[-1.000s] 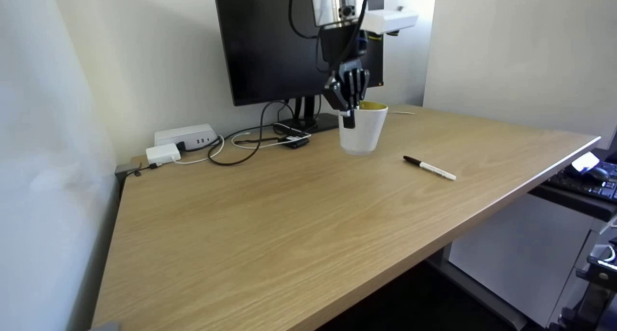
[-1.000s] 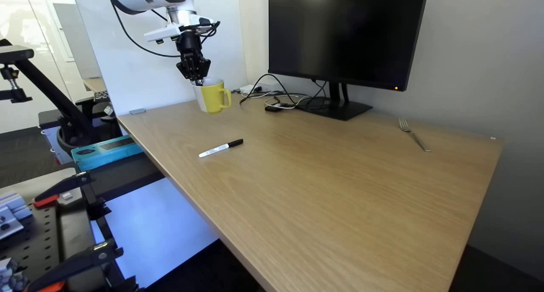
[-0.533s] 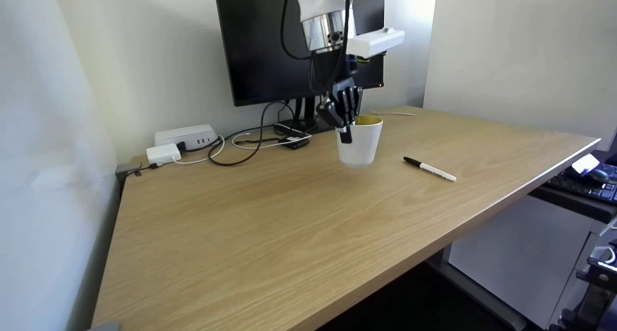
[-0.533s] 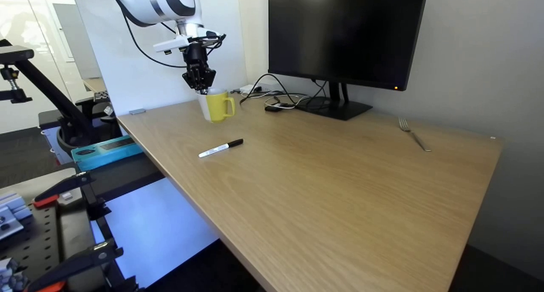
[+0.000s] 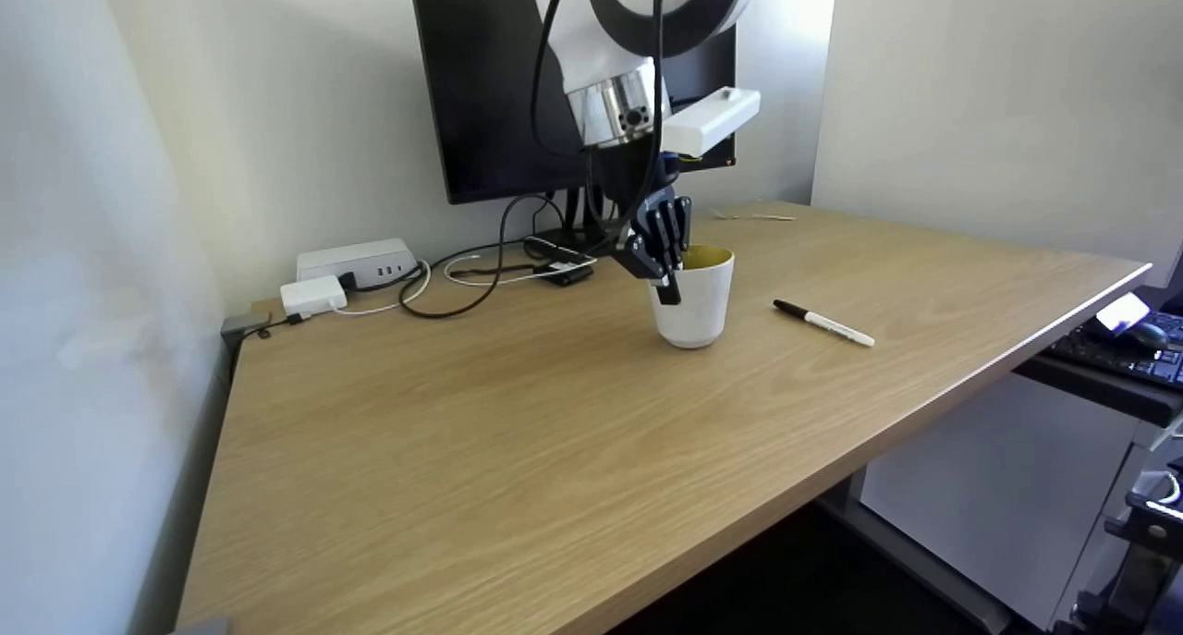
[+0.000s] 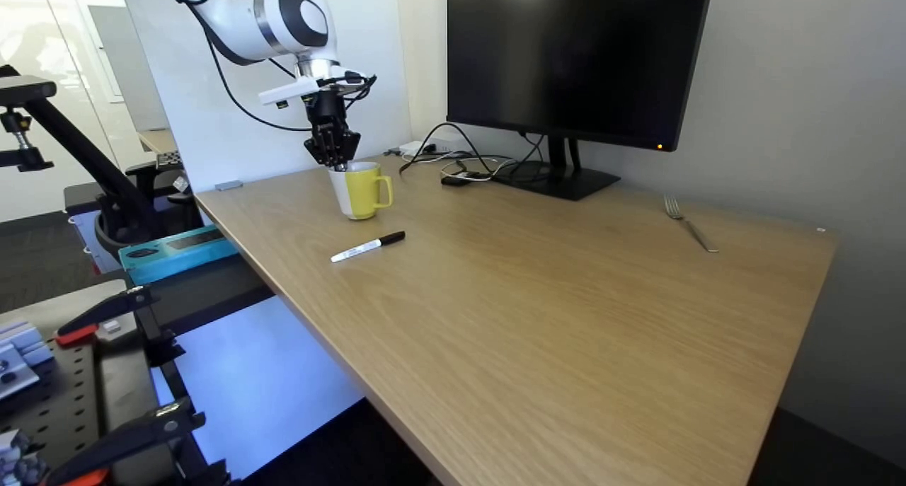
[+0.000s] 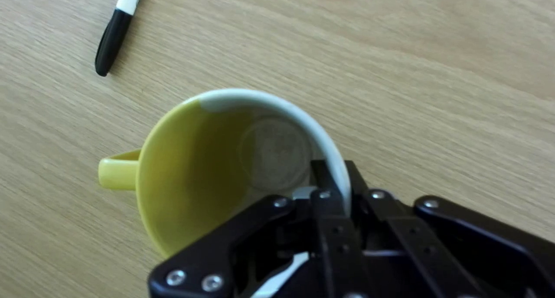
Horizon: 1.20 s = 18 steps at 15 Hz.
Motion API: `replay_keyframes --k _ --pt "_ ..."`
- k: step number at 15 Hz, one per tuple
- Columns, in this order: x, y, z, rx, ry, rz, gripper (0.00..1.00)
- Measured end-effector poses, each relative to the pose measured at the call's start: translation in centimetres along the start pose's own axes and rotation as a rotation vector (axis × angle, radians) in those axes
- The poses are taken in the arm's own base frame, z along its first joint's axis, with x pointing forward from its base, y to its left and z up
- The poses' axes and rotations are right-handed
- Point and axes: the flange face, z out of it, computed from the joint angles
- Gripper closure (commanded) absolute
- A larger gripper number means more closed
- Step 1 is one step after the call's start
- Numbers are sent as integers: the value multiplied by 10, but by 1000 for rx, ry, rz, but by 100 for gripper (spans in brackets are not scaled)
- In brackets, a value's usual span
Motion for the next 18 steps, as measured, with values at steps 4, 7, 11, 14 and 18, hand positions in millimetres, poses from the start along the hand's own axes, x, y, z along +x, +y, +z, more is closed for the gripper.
replay_keyframes --k 4,7,11,14,18 --pt "3 -2 0 -13 -6 -8 98" --pt "3 0 1 -16 -15 -5 60" --pt "5 3 -5 -24 -25 0 32" --pt "8 5 -14 -30 -29 4 11" --pt "9 11 -46 -46 -25 15 0"
